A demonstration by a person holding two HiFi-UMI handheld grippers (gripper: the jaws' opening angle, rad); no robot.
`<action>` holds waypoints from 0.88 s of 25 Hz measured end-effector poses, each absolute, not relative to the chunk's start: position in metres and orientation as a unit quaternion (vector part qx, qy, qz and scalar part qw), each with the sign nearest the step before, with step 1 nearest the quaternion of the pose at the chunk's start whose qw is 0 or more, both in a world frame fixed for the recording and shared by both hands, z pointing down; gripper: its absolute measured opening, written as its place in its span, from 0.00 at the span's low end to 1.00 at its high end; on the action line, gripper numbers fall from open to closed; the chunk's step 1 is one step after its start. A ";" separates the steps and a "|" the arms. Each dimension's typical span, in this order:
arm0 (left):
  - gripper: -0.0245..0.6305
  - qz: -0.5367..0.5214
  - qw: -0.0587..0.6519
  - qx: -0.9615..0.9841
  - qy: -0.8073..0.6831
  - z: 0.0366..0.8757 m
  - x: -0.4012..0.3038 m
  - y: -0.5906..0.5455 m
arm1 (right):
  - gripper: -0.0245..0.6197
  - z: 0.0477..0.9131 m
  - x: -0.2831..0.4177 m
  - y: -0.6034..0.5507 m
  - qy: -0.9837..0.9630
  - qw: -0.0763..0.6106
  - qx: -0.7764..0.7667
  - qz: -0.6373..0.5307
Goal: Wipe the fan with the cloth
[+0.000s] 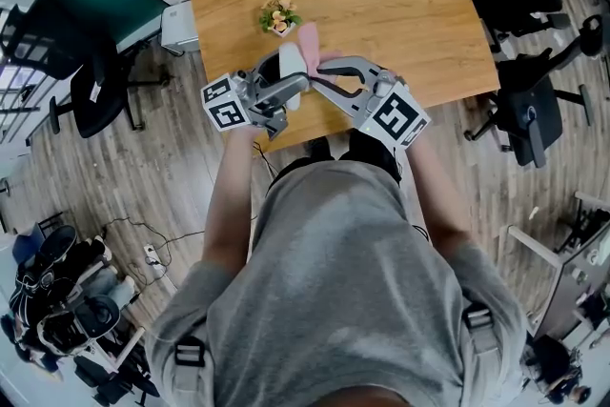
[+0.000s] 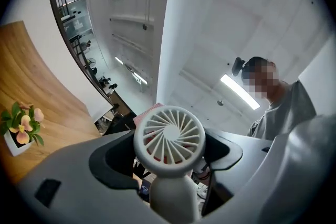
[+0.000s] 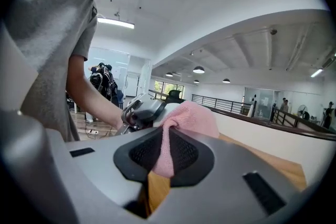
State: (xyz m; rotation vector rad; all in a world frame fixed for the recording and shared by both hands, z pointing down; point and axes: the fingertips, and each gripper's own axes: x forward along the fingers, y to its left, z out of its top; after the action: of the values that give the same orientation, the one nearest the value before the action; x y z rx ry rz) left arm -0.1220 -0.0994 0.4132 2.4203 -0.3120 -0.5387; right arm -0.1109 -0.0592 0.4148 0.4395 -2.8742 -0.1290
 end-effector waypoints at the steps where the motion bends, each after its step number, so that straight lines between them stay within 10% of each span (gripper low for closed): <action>1: 0.63 -0.214 0.321 0.916 -0.112 0.411 -0.121 -0.099 | 0.10 0.410 -0.110 -0.060 -0.983 0.101 0.150 -0.032; 22: 0.63 -0.292 0.343 0.889 -0.084 0.371 -0.076 -0.114 | 0.10 0.394 -0.062 -0.093 -0.992 0.062 0.111 0.009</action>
State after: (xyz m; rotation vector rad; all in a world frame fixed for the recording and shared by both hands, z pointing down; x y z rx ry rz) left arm -0.0758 -0.1139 0.3708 2.3102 -0.2191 -0.7598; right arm -0.0621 -0.0925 0.3936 0.3347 -2.9998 0.0281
